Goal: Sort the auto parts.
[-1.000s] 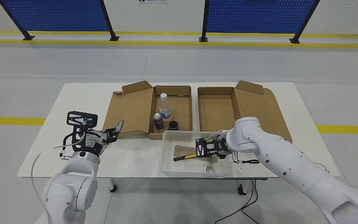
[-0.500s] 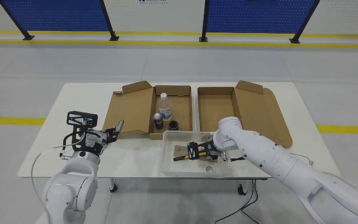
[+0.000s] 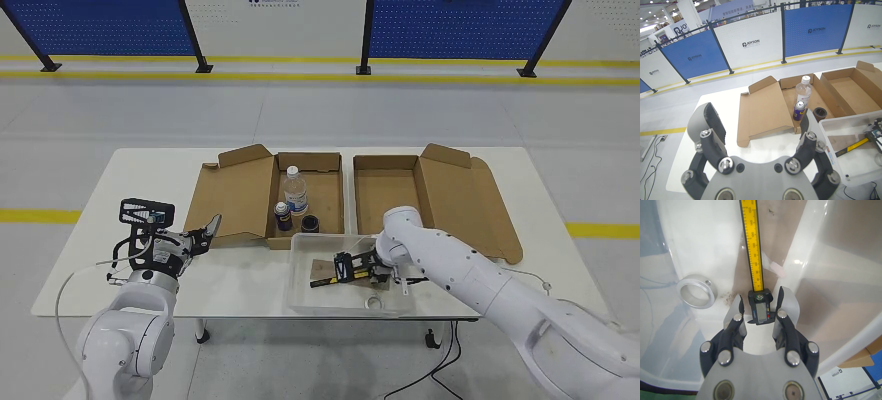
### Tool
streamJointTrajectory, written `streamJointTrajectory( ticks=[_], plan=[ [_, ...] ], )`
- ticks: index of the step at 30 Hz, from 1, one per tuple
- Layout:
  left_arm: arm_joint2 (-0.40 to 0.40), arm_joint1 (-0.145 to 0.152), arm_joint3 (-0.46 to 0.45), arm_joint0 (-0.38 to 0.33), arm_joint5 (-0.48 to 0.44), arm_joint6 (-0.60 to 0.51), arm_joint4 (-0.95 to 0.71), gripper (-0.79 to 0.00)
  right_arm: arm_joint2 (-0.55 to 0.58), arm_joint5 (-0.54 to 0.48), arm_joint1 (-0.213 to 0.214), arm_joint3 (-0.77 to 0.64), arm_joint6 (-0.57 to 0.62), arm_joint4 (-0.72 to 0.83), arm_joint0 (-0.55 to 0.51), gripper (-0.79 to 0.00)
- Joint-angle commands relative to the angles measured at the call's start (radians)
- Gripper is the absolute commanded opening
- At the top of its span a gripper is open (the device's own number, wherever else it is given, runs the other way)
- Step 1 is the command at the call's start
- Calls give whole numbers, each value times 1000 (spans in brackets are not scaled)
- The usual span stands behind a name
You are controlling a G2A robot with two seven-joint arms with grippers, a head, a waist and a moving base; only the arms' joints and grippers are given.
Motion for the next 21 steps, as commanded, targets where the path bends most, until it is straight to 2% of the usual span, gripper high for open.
streamJointTrajectory(
  ticks=[1, 14, 21],
  plan=[
    [0, 0, 0, 0, 0, 0, 0, 0, -2, -5, -8, 18, -3, -2, 1, -425],
    [0, 0, 0, 0, 0, 0, 0, 0, -9, -39, -49, 80, -9, -7, 4, -514],
    [0, 0, 0, 0, 0, 0, 0, 0, 1, -41, -59, 76, -1, 12, 5, -603]
  ],
)
